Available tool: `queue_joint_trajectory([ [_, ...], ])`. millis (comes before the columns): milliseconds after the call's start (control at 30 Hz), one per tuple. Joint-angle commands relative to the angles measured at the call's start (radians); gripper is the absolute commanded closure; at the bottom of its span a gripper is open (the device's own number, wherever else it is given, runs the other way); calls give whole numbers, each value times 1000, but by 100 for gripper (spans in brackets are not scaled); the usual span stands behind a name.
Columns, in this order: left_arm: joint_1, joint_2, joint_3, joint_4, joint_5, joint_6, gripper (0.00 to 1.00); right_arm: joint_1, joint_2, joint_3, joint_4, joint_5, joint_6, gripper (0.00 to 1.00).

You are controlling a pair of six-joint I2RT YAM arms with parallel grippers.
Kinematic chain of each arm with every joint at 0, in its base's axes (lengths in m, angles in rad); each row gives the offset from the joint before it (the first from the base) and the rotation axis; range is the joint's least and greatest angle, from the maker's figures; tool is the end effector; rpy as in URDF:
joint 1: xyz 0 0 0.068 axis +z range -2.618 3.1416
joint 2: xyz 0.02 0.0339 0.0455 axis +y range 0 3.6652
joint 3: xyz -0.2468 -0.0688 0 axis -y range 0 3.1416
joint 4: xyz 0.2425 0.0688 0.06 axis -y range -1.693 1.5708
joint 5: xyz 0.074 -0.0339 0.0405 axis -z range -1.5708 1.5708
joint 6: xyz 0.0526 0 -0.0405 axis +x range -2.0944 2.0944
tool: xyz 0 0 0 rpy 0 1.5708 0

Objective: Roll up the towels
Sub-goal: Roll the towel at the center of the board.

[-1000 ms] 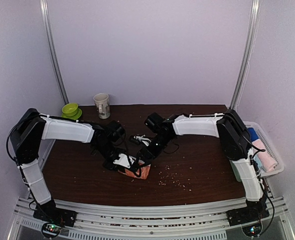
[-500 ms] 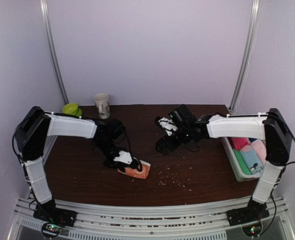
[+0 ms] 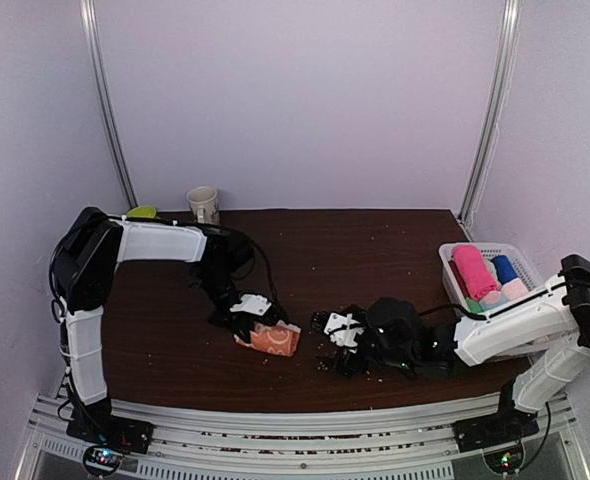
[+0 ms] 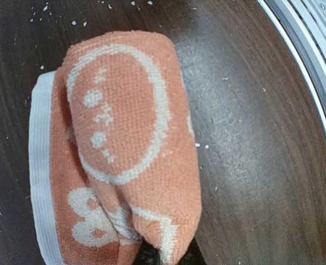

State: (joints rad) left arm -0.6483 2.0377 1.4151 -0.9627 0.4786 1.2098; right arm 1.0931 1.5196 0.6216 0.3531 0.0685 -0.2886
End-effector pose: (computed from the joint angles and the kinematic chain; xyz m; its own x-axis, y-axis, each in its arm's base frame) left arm 0.2734 -0.2375 0.1205 0.2149 0.8790 -0.4257 0.9331 -0.3135 -0.1762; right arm 0.1474 0.2768 0.1422 0.0161 -0.5866 -0.8097 -0.8914 0.3585 -0.2774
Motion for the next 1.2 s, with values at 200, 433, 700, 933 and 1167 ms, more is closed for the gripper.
queue_joint_trajectory([
  [200,22,147,40,-217,-81,-4,100,183,45,-70,416,309,-356,12],
  [433,22,164,54,-236,-92,-7,100,226,256,116,353,391,-437,13],
  [700,22,180,76,-248,-104,-12,100,226,382,260,237,397,-490,19],
  [933,24,182,83,-244,-97,-16,100,213,407,321,106,328,-432,26],
  [1167,24,184,84,-244,-92,-17,100,185,468,386,28,325,-401,29],
])
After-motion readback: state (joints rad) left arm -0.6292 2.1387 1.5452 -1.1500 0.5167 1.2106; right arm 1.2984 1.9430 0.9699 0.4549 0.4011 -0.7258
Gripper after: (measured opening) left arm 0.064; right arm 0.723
